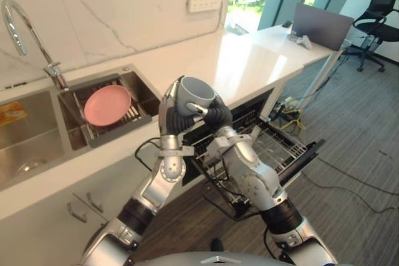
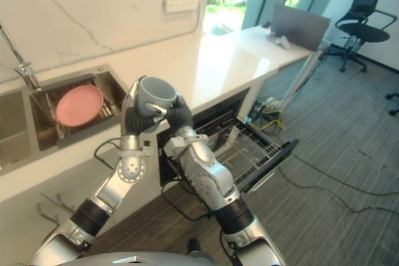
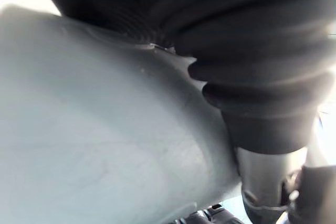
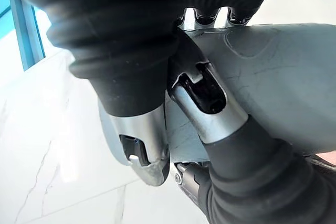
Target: Walk over to the sink, pick up the cup, carry it to the dishwasher, place the cup inside the dishwasher, then close the dishwasher door
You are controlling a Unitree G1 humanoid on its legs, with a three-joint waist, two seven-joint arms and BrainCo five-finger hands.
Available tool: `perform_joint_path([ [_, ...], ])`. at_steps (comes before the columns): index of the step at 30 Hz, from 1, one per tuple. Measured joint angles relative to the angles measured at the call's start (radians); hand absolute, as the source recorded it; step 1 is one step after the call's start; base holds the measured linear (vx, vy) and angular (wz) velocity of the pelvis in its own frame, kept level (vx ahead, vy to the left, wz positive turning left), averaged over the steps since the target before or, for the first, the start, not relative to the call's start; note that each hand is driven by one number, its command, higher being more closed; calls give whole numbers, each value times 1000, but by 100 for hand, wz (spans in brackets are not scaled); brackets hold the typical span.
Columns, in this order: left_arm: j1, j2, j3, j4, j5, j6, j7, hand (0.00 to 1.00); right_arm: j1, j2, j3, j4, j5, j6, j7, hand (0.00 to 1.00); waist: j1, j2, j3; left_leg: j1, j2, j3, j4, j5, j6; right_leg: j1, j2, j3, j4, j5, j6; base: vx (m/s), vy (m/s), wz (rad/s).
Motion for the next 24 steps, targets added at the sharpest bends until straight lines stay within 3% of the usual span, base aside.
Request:
perform_joint_path([
  [8,0,9,0,-1,-10,-5,-4,100,-12,-1,10,3,14,10,-1,100,6,0,-5,-5,2,-7,-8,9,-1,0,0,-19,0,0,-4,-16,-9,5],
  [9,0,12,0,-1,-9,-9,-4,0,-12,-2,12,5,22,3,-1,100,8,0,-7,-5,2,-7,-8,9,-1,0,0,-19,0,1,-5,0,0,0],
  [15,18,51,-22,-10,34,-55,-19,0,-36,-27,30,47,116,-86,0,100,15,0,-8,-5,2,-7,-12,14,-3,-1,1,-19,0,0,-4,0,0,0],
  [17,32,68,-47,-37,38,-72,-19,0,-39,-27,24,48,128,-150,-2,100,21,1,-9,-5,2,-7,-18,17,-4,-4,1,-19,0,-1,-3,0,0,0],
  [20,66,69,-60,-70,38,-93,-19,0,-43,-25,18,48,95,-212,-2,100,20,1,-19,-5,1,-3,-34,25,-6,-15,3,-13,0,1,-4,-6,-7,-4],
  [24,67,76,-67,-85,37,-92,-18,0,-43,-24,6,48,43,-234,12,100,17,2,-19,2,2,2,-40,28,-8,-18,9,1,0,9,-10,-16,-12,-9],
])
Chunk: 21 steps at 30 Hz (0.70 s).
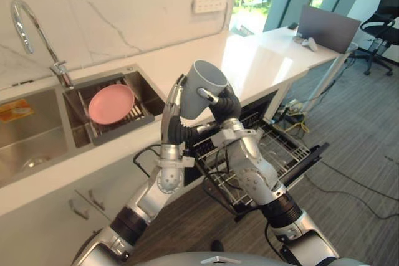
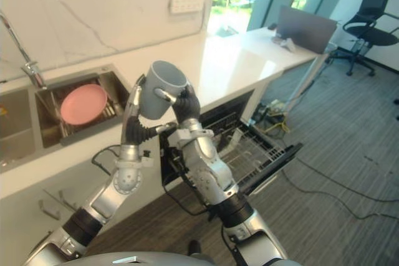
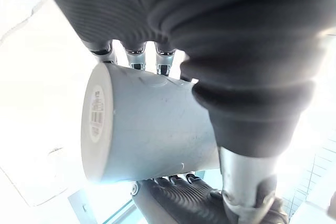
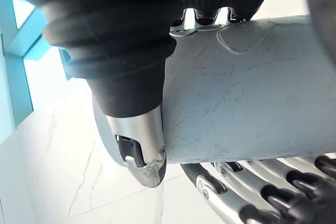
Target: Walk over to the sink, pick up the cup, carry it to the dishwasher, place the cup inside the dishwasher, then close the dishwasher door
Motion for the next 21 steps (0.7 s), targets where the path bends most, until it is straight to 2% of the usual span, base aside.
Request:
perform_joint_path([
  [2,1,6,-3,-15,4,3,3,0,0,0,-23,0,2,-3,39,100,-5,0,0,1,-1,2,0,0,0,0,0,4,0,2,1,-29,-3,-5],
  [5,16,8,7,-19,20,14,28,0,1,3,-53,-14,17,-41,81,100,-9,2,1,1,-1,2,1,0,0,-1,0,6,0,-2,6,-39,-4,-1],
  [7,58,3,34,-17,21,41,47,0,2,25,-123,-66,26,-95,103,100,-12,9,6,1,-1,3,1,0,1,-1,0,7,0,-2,7,-35,-9,0],
  [8,85,2,62,-17,20,58,63,0,2,39,-173,-112,41,-141,112,100,-14,14,9,1,-1,4,2,0,1,-1,0,7,0,-2,7,0,0,0],
  [11,122,1,185,-22,11,85,83,0,47,32,-348,-179,53,-224,128,100,-12,20,12,1,-1,5,1,0,1,0,0,6,0,-2,7,0,0,0],
  [13,140,6,254,-57,12,89,88,0,131,12,-470,-189,78,-258,147,100,-16,24,16,1,-2,5,2,-1,2,1,-2,6,0,-4,8,0,0,0],
  [15,152,12,276,-84,11,91,70,0,201,-13,-524,-194,80,-264,166,100,-21,34,22,0,-4,4,0,-4,3,0,-5,6,0,-5,10,0,0,0],
  [16,168,10,281,-107,10,89,41,0,250,-21,-538,-197,81,-261,196,100,-32,45,27,-1,-5,6,0,-8,2,-1,-6,8,0,-6,11,-10,11,-3],
  [18,187,8,276,-120,-27,67,-33,0,289,-21,-544,-197,81,-251,220,100,-47,49,33,-3,-4,9,0,-16,-5,-2,-6,10,0,-8,11,-15,10,-4],
  [19,196,-2,249,-120,-88,35,-127,0,321,-21,-552,-197,76,-248,233,100,-49,52,37,-9,-3,11,0,-18,-5,-3,-5,10,0,-13,5,0,0,0],
  [20,201,-2,237,-120,-118,23,-168,0,331,-21,-559,-195,76,-247,233,100,-50,51,38,-11,-2,12,0,-19,-5,-5,-4,10,0,-14,6,0,0,0],
  [21,215,-1,213,-123,-223,-4,-289,0,346,-21,-585,-192,61,-247,234,100,-49,51,37,-18,-1,13,0,-19,-5,-12,-5,11,0,-14,7,0,0,0],
])
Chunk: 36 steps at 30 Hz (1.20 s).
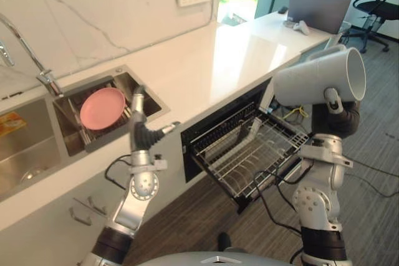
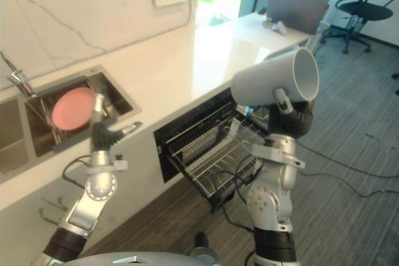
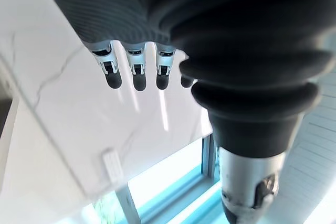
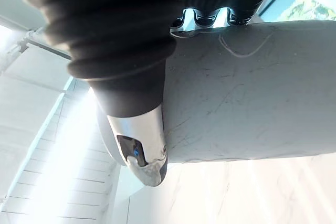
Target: Walk over to the sink, pick up the cup, carry it to the dishwasher, place the cup inside the dishwasher, then close the dishwasher door
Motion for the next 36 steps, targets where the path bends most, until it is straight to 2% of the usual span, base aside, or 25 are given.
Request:
perform_joint_path([
  [2,43,2,-46,-4,-167,-22,-197,0,7,-1,-53,58,-79,-1,-4,100,-2,0,0,-1,0,0,0,1,4,-3,-1,0,0,3,7,0,0,0],
  [3,56,2,-60,-5,-229,-21,-255,0,8,-1,-67,80,-107,0,-11,100,-2,0,0,-1,1,0,0,2,7,-2,-1,1,0,2,8,0,0,0],
  [4,76,3,-82,-6,-360,-8,-368,0,10,-2,-86,121,-147,5,-25,100,-1,-1,1,-1,1,0,0,0,7,-2,-1,1,0,1,9,0,0,0],
  [5,89,3,-91,-6,-445,10,-435,0,11,-6,-95,150,-168,14,-38,100,-2,-3,3,-1,1,0,1,-1,8,-3,-1,1,0,1,10,0,0,0],
  [6,98,4,-96,-6,-578,54,-521,0,14,-17,-103,191,-182,23,-53,100,-1,-5,5,-2,0,-1,3,-2,9,-3,-2,0,0,0,11,0,0,0],
  [9,135,17,-134,23,-763,128,-663,0,13,-53,-124,309,-185,57,-56,100,1,-9,8,-12,-2,-12,6,-8,12,-3,-8,-7,1,-4,16,1,12,8],
  [10,140,26,-154,40,-773,133,-678,0,13,-67,-124,331,-186,67,-56,100,2,-14,12,-14,-4,-15,6,-9,12,-2,-11,-8,1,-4,16,6,33,16],
  [11,152,42,-182,78,-780,144,-699,0,7,-95,-123,375,-199,86,-55,100,4,-4,14,-14,-8,-21,4,-9,14,0,-16,-11,5,-2,13,6,34,16],
  [12,165,49,-202,130,-774,159,-712,0,-1,-118,-121,413,-205,106,-54,100,6,-10,23,-18,-11,-24,2,-7,17,-1,-21,-17,6,-2,14,4,36,16],
  [14,183,53,-201,226,-732,166,-716,0,-4,-141,-119,466,-215,137,-47,100,5,-4,30,-19,-13,-47,1,-6,19,11,-25,-38,6,-2,17,-8,12,28],
  [17,224,67,-131,370,-750,229,-710,0,-8,-176,-82,588,-227,224,5,100,13,-15,40,-18,-13,-78,-1,-4,19,31,-29,-73,4,-12,21,-7,-1,29],
  [18,232,70,-117,406,-743,235,-704,0,-8,-185,-71,618,-247,244,22,100,19,-15,40,-17,-14,-83,-1,-4,19,35,-30,-80,3,-14,21,-5,-3,32],
  [20,251,103,-85,512,-643,229,-673,0,-10,-215,-24,714,-277,314,73,100,37,-21,43,-20,-17,-112,-2,1,21,48,-37,-112,2,-22,24,-1,-2,38],
  [22,282,114,-44,593,-547,213,-637,0,-18,-220,4,768,-282,347,82,100,54,-23,45,-20,-20,-131,-2,3,22,58,-41,-129,3,-25,25,16,3,32],
  [24,297,113,24,698,-458,213,-590,0,-43,-216,28,832,-295,360,78,100,65,-26,47,-20,-23,-148,-2,4,23,70,-44,-146,5,-28,28,9,3,29],
  [27,306,111,232,846,-400,243,-485,0,-58,-213,37,897,-342,368,61,100,95,-37,54,-38,-32,-188,-3,11,27,86,-56,-193,5,-37,33,-19,0,40],
  [30,327,111,322,875,-363,244,-416,0,-62,-210,37,912,-415,371,39,100,104,-51,67,-64,-43,-226,-6,25,30,87,-64,-235,5,-41,37,-21,-9,48],
  [34,314,99,406,843,-347,254,-346,0,-163,-204,35,970,-456,369,-33,100,142,-75,141,-148,-56,-277,-34,75,24,27,-75,-285,6,-34,35,-73,-23,45],
  [36,282,98,435,818,-376,260,-337,0,-291,-206,26,1018,-457,364,-98,100,159,-85,231,-211,-57,-302,-35,117,23,-30,-77,-299,7,-7,18,-92,-15,34],
])
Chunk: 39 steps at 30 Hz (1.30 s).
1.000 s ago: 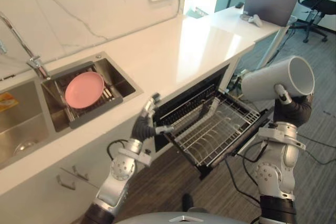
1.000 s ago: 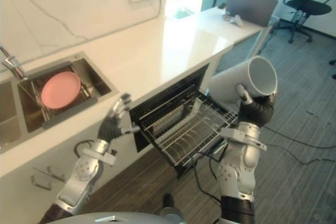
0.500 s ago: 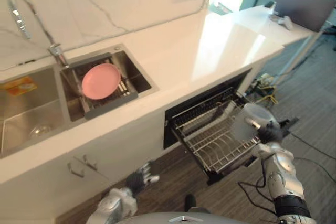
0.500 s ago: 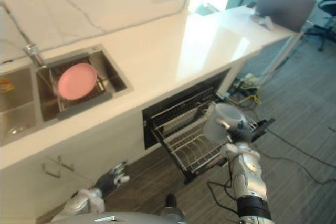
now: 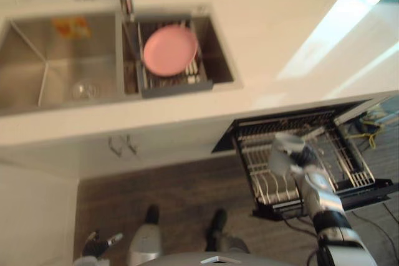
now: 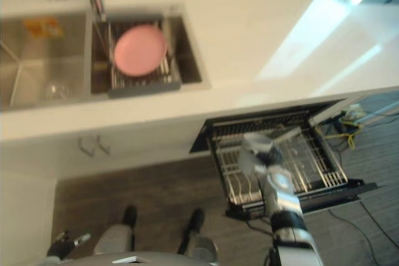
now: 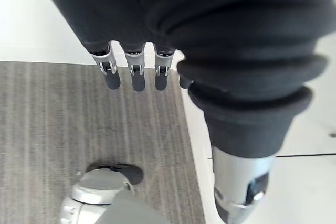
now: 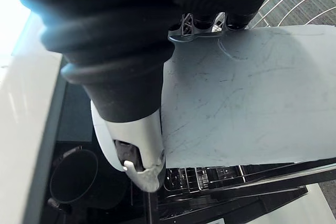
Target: Walk over to the sink, pick up the cup, carry it to the dishwasher, place the cup inside the dishwasher, then close the dishwasher door
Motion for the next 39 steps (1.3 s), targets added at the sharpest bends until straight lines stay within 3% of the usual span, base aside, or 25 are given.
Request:
perform_joint_path([
  [2,-16,-7,7,-12,-19,7,17,0,-71,-9,-19,33,0,0,-33,100,13,12,60,-19,-2,-18,0,17,2,-10,-1,-13,0,13,-5,-62,-6,25],
  [6,-18,-11,8,-29,-39,18,40,0,-122,-38,-18,40,-41,16,-51,100,36,39,98,-64,-8,-27,-2,28,4,-47,-2,-20,1,20,-6,-51,6,12],
  [8,-33,-9,6,-46,-40,33,70,0,-163,-104,-18,74,-77,49,-63,100,33,54,139,-89,-18,-39,-9,45,7,-70,-10,-29,3,27,-5,-43,28,18],
  [13,-113,-7,-30,-22,-32,77,119,0,-256,-165,-8,159,-77,96,-74,100,31,66,167,-148,-21,-38,-30,73,10,-154,-18,-10,33,29,-5,-20,28,3],
  [22,-235,-11,-208,5,-17,113,164,0,-421,-289,72,188,-156,157,-79,100,15,159,216,-231,-20,-16,-41,98,11,-273,-19,32,54,46,-10,6,2,-9],
  [24,-246,-12,-233,17,-17,113,170,0,-421,-290,86,190,-155,172,-79,100,13,168,219,-240,-20,-15,-43,103,11,-291,-19,42,59,47,-10,20,-14,-8],
  [31,-306,-26,-310,36,-19,111,192,0,-490,-301,139,217,-146,162,-84,100,10,197,227,-263,-21,-16,-39,108,10,-320,-20,48,74,47,-14,-2,-9,-1],
  [35,-318,-60,-319,40,-13,101,218,0,-542,-330,154,223,-138,129,-80,100,17,232,226,-262,-21,-19,-58,127,10,-327,-22,46,78,49,-22,-35,-23,4],
  [39,-318,-61,-340,41,22,102,231,0,-554,-331,163,198,-99,92,-74,100,17,239,224,-260,-20,-18,-75,141,9,-335,-22,47,80,51,-26,-17,-33,-1],
])
